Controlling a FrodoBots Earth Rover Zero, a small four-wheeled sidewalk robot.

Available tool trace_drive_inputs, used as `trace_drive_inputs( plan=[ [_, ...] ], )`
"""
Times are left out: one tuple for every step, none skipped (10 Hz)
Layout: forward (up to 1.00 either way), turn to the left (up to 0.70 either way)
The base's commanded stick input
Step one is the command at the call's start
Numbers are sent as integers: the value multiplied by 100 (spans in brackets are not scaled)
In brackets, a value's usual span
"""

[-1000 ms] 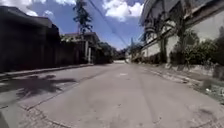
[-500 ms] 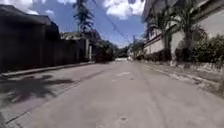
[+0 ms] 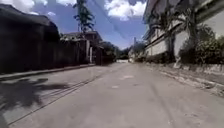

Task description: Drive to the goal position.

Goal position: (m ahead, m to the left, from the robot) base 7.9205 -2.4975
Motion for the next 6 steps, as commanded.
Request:
trace_drive_inputs(
  plan=[
    [70, 0],
    [70, 0],
    [70, 0],
    [70, -2],
    [70, -27],
    [70, -35]
  ],
)
